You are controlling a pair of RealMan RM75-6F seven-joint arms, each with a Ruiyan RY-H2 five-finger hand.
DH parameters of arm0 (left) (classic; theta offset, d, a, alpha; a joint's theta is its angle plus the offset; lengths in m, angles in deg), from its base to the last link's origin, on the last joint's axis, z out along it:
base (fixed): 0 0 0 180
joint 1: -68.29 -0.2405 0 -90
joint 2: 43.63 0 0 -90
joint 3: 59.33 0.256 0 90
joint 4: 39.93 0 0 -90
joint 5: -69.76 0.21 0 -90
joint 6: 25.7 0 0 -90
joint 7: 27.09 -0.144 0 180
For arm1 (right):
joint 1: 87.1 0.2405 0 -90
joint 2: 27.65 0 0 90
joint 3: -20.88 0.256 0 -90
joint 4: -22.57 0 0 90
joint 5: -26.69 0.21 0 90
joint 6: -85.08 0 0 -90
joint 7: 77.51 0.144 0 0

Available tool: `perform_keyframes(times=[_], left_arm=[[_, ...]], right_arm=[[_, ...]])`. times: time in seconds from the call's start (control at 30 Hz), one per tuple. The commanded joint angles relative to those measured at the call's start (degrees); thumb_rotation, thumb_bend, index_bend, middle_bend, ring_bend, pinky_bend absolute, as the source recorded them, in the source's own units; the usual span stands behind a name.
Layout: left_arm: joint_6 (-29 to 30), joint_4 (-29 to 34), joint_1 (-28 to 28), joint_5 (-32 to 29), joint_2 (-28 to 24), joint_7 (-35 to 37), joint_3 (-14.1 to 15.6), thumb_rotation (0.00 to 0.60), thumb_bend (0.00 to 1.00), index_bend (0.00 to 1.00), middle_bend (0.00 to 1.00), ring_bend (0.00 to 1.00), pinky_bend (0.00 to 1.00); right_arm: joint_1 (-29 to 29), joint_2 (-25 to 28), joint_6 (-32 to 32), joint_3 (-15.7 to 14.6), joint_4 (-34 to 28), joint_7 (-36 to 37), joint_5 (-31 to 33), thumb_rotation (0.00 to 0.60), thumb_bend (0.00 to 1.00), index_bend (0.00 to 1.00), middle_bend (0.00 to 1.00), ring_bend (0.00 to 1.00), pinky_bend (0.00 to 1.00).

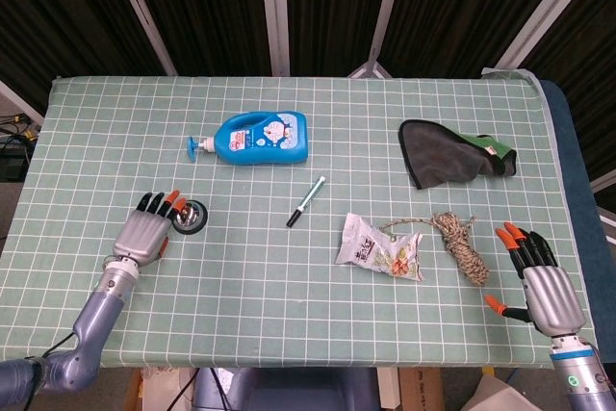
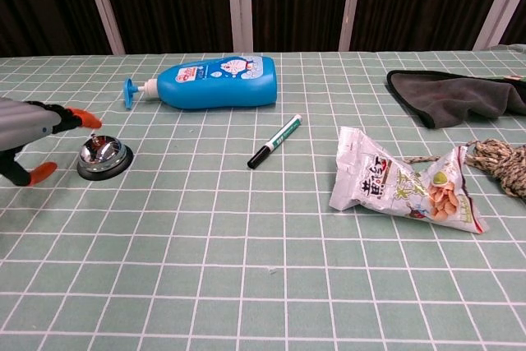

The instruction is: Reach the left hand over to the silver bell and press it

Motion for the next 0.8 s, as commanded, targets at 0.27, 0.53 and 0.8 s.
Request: perform_keyframes(times=[0.27, 0.53, 0.8], left_arm=[[7.4, 7.7, -0.8, 7.5, -4.6, 7.6, -4.4, 0.600, 0.42, 0.00, 0.00, 0.00, 0.00], [18.3, 14.3, -10.5, 15.7, -11.0, 10.5, 2.8, 0.600, 0.13, 0.00, 0.00, 0.00, 0.00], [30.6, 9.2, -22.8, 26.0, -12.6, 20.5, 10.8, 0.600, 0.13, 0.00, 0.00, 0.00, 0.00]], right_arm=[[0.0, 0.1, 0.0, 0.0, 0.1, 0.4, -0.1, 0.600, 0.22, 0.00, 0.00, 0.00, 0.00], [0.0, 0.0, -0.3, 0.0, 0.3, 0.0, -0.3, 0.600, 0.22, 0.00, 0.00, 0.00, 0.00], [0.0, -0.3, -0.5, 0.0, 0.6, -0.9, -0.6, 0.600, 0.22, 0.00, 0.00, 0.00, 0.00]])
